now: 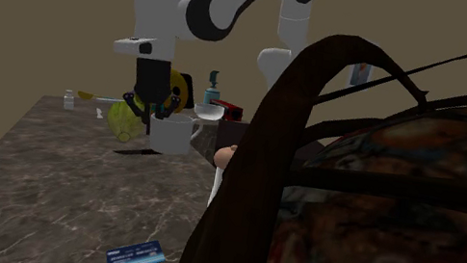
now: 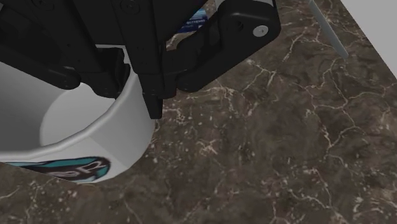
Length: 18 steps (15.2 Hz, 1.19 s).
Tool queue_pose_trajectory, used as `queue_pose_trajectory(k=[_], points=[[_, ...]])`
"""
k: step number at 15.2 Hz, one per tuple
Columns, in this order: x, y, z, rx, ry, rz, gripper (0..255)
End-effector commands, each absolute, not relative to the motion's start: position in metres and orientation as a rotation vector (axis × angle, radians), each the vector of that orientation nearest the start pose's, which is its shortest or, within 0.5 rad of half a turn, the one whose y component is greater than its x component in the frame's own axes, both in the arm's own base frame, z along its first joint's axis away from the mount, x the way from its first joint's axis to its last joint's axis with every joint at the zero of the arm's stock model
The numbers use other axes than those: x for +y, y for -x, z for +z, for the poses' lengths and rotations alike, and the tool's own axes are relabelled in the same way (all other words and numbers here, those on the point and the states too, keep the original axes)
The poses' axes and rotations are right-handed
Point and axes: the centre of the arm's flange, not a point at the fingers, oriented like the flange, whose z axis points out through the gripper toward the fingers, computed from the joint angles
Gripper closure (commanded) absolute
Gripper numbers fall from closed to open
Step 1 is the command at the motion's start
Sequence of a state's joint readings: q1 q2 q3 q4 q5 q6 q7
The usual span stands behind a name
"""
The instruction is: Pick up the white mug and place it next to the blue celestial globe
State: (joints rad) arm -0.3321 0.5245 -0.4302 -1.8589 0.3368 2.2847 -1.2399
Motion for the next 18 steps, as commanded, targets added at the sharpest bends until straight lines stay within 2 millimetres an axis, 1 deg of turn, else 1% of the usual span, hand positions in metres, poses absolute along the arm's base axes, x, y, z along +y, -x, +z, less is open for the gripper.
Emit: queue_pose_trajectory(k=[1,18], points=[[-0.421,-0.476,0.265,-0.458,3.058,-0.02,255],[-0.421,-0.476,0.354,-0.458,3.058,-0.02,255]])
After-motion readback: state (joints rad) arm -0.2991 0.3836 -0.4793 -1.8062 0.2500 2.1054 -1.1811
